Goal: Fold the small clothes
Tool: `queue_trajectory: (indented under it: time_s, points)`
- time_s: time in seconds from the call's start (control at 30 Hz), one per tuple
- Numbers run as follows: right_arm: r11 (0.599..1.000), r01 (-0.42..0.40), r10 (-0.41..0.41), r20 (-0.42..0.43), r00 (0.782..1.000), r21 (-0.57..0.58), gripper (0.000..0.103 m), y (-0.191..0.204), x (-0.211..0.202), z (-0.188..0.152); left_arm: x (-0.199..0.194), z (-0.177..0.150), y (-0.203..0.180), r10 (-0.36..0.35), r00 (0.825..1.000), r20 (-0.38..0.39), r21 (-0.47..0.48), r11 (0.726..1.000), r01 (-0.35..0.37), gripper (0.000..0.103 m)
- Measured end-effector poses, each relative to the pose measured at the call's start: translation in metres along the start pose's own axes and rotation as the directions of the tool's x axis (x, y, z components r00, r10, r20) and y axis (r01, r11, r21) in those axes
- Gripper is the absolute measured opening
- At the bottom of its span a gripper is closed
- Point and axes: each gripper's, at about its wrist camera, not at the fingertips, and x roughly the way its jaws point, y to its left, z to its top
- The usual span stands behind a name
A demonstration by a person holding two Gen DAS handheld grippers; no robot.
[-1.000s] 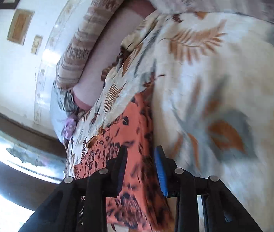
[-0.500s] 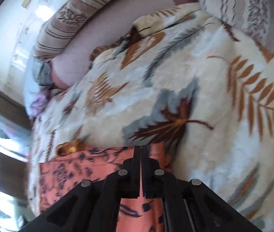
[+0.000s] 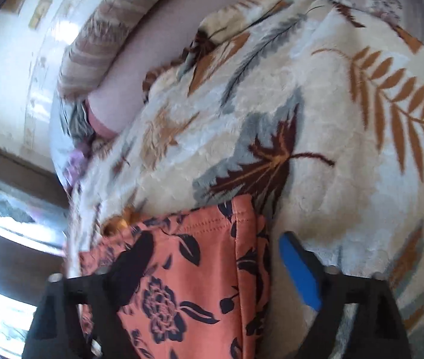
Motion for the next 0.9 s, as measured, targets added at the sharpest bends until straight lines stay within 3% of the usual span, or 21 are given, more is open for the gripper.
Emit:
queue_trajectory:
  time_s: [0.03, 0.1, 0.13, 0.17, 0.27, 0.33, 0.43, 0.47, 0.5, 0.57, 0.63, 0.7, 0.77, 0.8, 0.83, 0.9]
  points:
    - [0.999, 0.037, -0.038, -0.052, 0.998, -0.012, 0.064, -0.001, 0.014, -0.001, 0.0, 0.0, 0.001, 0.001, 1.0, 0.0, 0.001, 1.0, -0.001, 0.083]
    - [0.995, 0.097, -0.099, -0.069, 0.993, -0.037, 0.027, 0.0, 0.021, -0.001, 0.0, 0.0, 0.001, -0.002, 1.0, -0.002, -0.001, 1.0, 0.002, 0.083]
    - [0.994, 0.096, -0.1, -0.071, 0.993, -0.045, 0.015, 0.004, 0.018, 0.001, 0.0, 0.0, 0.001, -0.002, 1.0, -0.002, 0.0, 1.0, 0.002, 0.083]
    - [0.99, 0.111, -0.116, -0.049, 0.992, -0.086, 0.01, 0.014, 0.01, 0.001, 0.0, 0.0, 0.001, -0.001, 1.0, 0.0, 0.002, 1.0, 0.001, 0.083]
    - [0.978, 0.154, -0.155, 0.009, 0.988, -0.143, 0.01, 0.03, 0.0, 0.002, 0.001, -0.001, -0.001, 0.003, 1.0, 0.007, 0.007, 1.0, -0.003, 0.084]
    - [0.97, 0.209, -0.22, -0.08, 0.972, -0.126, 0.016, 0.017, 0.027, -0.001, 0.002, 0.001, -0.002, 0.008, 1.0, 0.002, 0.003, 1.0, -0.008, 0.085]
    - [0.99, 0.144, -0.144, -0.015, 0.989, -0.009, 0.032, 0.006, 0.015, 0.0, -0.004, 0.01, 0.004, -0.035, 0.999, -0.033, -0.007, 0.999, 0.035, 0.085]
    - [0.988, 0.155, -0.155, 0.005, 0.988, 0.004, 0.063, 0.009, 0.006, -0.001, -0.01, 0.014, 0.011, -0.068, 0.997, -0.027, -0.033, 0.997, 0.068, 0.084]
    - [0.986, 0.164, -0.164, 0.039, 0.986, -0.004, 0.082, 0.013, -0.004, -0.004, -0.02, 0.017, 0.023, -0.093, 0.996, -0.003, -0.075, 0.993, 0.093, 0.084]
    - [0.983, 0.179, -0.173, 0.137, 0.975, -0.033, 0.082, 0.027, -0.034, -0.016, -0.047, 0.021, 0.053, -0.069, 0.994, 0.079, -0.165, 0.983, 0.082, 0.084]
    - [0.994, 0.096, -0.086, 0.178, 0.98, -0.049, 0.082, 0.041, -0.06, -0.036, -0.068, 0.018, 0.093, -0.022, 0.992, 0.122, -0.282, 0.958, 0.056, 0.084]
    - [0.998, 0.008, 0.002, 0.171, 0.985, -0.057, 0.082, 0.054, -0.073, -0.062, -0.071, 0.008, 0.132, -0.008, 0.995, 0.104, -0.403, 0.914, 0.049, 0.084]
    - [0.994, -0.078, 0.09, 0.156, 0.984, -0.081, 0.082, 0.071, -0.079, -0.091, -0.058, -0.004, 0.159, -0.006, 1.0, 0.029, -0.478, 0.878, 0.019, 0.081]
    - [0.99, -0.106, 0.12, 0.147, 0.982, -0.097, 0.082, 0.08, -0.079, -0.108, -0.045, -0.013, 0.169, -0.023, 0.999, -0.039, -0.496, 0.868, 0.001, 0.067]
    - [0.986, -0.124, 0.138, 0.126, 0.982, -0.116, 0.082, 0.089, -0.075, -0.122, -0.033, -0.021, 0.175, -0.042, 0.994, -0.103, -0.507, 0.862, -0.016, 0.03]
    - [0.982, -0.123, 0.134, 0.076, 0.988, -0.142, 0.082, 0.103, -0.058, -0.147, -0.039, -0.018, 0.176, -0.074, 0.993, -0.093, -0.518, 0.855, 0.015, 0.014]
